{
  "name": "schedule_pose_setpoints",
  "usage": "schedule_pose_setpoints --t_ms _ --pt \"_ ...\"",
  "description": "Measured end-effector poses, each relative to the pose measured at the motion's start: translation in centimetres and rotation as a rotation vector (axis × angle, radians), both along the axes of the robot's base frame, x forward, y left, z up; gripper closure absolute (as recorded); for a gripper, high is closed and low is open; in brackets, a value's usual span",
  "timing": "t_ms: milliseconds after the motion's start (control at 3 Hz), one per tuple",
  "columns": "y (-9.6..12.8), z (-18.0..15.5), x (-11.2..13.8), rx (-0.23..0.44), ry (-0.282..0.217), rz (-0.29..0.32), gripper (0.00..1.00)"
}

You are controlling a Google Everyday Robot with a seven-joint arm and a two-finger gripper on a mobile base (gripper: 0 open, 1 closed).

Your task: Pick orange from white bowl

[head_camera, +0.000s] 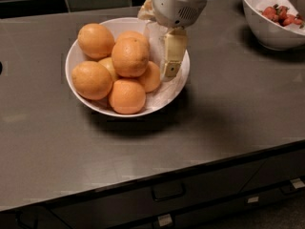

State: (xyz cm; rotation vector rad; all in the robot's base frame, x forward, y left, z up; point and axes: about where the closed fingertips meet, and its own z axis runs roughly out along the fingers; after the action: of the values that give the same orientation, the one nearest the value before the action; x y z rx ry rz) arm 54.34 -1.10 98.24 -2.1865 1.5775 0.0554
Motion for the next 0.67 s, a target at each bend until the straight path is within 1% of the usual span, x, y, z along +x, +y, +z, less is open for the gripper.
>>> schedule_pose_setpoints --t_ms 333,667 --pt "1.1 -0.3 0.1 0.004 0.010 0.029 0.12" --pt "2.4 -0.4 0.2 0.004 0.018 0.068 0.12"
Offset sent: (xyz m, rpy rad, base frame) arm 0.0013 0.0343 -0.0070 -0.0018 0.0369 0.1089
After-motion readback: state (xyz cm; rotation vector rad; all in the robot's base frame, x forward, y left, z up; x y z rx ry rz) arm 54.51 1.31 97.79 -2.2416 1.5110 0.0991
